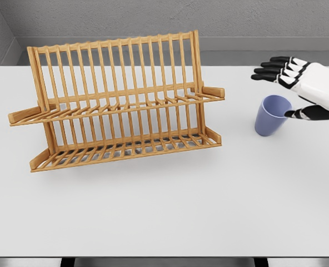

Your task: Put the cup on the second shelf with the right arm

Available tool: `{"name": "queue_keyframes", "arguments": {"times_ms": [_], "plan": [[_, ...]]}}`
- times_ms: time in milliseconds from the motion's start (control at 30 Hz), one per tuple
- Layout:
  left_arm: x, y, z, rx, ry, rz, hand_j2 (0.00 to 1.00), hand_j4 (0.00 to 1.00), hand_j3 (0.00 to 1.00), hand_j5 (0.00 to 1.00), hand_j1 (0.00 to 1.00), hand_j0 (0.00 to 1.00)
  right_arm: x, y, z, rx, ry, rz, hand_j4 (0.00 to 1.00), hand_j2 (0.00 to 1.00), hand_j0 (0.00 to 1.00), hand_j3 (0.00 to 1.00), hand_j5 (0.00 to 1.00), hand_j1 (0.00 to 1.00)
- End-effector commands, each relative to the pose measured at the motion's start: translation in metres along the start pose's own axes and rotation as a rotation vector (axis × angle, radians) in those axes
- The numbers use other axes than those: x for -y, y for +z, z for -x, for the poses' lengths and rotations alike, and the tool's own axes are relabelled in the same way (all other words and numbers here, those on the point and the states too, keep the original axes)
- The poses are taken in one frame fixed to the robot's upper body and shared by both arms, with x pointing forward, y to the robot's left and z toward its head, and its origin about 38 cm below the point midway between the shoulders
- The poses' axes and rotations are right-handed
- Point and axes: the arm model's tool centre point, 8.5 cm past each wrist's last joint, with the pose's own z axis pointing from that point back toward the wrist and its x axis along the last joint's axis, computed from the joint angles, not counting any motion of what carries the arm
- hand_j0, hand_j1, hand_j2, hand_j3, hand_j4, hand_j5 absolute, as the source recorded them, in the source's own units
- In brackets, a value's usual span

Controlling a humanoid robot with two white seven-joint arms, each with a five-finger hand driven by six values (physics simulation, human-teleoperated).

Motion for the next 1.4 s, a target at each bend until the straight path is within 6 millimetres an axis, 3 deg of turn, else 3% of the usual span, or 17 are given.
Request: {"name": "queue_keyframes", "arguments": {"times_ms": [0, 67, 133, 167, 267, 300, 400, 500, 533, 600, 800, 967, 1100, 1367], "plan": [[0.0, 0.0, 0.0, 0.0, -0.002, 0.0, 1.0, 1.0, 1.0, 1.0, 1.0, 1.0, -0.001, 0.0, -0.001, 0.003, -0.007, 0.001, 1.0, 1.0, 1.0, 1.0, 1.0, 1.0], [0.0, 0.0, 0.0, -0.001, 0.0, 0.0, 1.0, 1.0, 1.0, 1.0, 1.0, 1.0, 0.003, 0.005, 0.008, -0.025, -0.01, 0.011, 1.0, 1.0, 1.0, 1.0, 1.0, 1.0], [0.0, 0.0, 0.0, -0.001, 0.0, 0.0, 1.0, 1.0, 1.0, 1.0, 1.0, 1.0, 0.003, 0.02, 0.038, -0.151, -0.012, 0.006, 1.0, 1.0, 1.0, 1.0, 1.0, 1.0], [0.0, 0.0, 0.0, 0.0, 0.0, 0.0, 1.0, 1.0, 1.0, 1.0, 1.0, 1.0, 0.003, 0.02, 0.041, -0.172, -0.01, 0.0, 1.0, 1.0, 1.0, 1.0, 1.0, 1.0], [0.0, 0.0, 0.0, 0.002, 0.0, 0.0, 1.0, 1.0, 1.0, 1.0, 1.0, 1.0, -0.007, 0.02, 0.045, -0.173, 0.001, -0.393, 1.0, 1.0, 1.0, 1.0, 1.0, 1.0], [0.0, 0.0, 0.0, -0.001, 0.0, 0.0, 1.0, 1.0, 1.0, 1.0, 1.0, 1.0, -0.006, 0.023, 0.049, -0.186, 0.0, -0.432, 1.0, 1.0, 1.0, 1.0, 1.0, 1.0], [0.0, 0.0, 0.0, 0.0, 0.0, 0.0, 1.0, 1.0, 1.0, 1.0, 1.0, 1.0, -0.012, 0.022, 0.064, -0.219, -0.034, -0.419, 1.0, 1.0, 1.0, 1.0, 1.0, 1.0], [0.0, 0.0, 0.0, 0.0, 0.0, 0.0, 1.0, 1.0, 1.0, 1.0, 1.0, 1.0, -0.007, -0.014, 0.07, -0.173, -0.029, -0.399, 1.0, 1.0, 1.0, 1.0, 1.0, 1.0], [0.0, 0.0, 0.0, 0.0, 0.0, 0.0, 1.0, 1.0, 1.0, 1.0, 1.0, 1.0, -0.01, -0.029, 0.071, -0.154, -0.034, -0.406, 1.0, 1.0, 1.0, 1.0, 1.0, 1.0], [0.0, 0.0, 0.0, 0.0, 0.0, 0.0, 1.0, 1.0, 1.0, 1.0, 1.0, 1.0, -0.028, -0.037, 0.071, -0.137, -0.055, -0.46, 1.0, 1.0, 1.0, 1.0, 1.0, 1.0], [0.0, 0.0, 0.0, 0.0, 0.0, 0.0, 1.0, 1.0, 1.0, 1.0, 1.0, 1.0, -0.033, -0.031, 0.079, -0.167, -0.071, -0.473, 1.0, 1.0, 1.0, 1.0, 1.0, 1.0], [0.0, 0.0, 0.0, -0.001, 0.0, 0.0, 1.0, 1.0, 1.0, 1.0, 1.0, 1.0, -0.049, -0.031, 0.087, -0.187, -0.105, -0.497, 1.0, 1.0, 1.0, 1.0, 1.0, 1.0], [0.0, 0.0, 0.0, 0.0, 0.0, 0.0, 1.0, 1.0, 1.0, 1.0, 1.0, 1.0, -0.047, -0.035, 0.095, -0.205, -0.117, -0.48, 1.0, 1.0, 1.0, 1.0, 1.0, 1.0], [0.0, 0.0, 0.0, -0.001, 0.0, 0.0, 1.0, 1.0, 1.0, 1.0, 1.0, 1.0, -0.067, -0.041, 0.104, -0.226, -0.144, -0.519, 1.0, 1.0, 1.0, 1.0, 1.0, 1.0]]}}
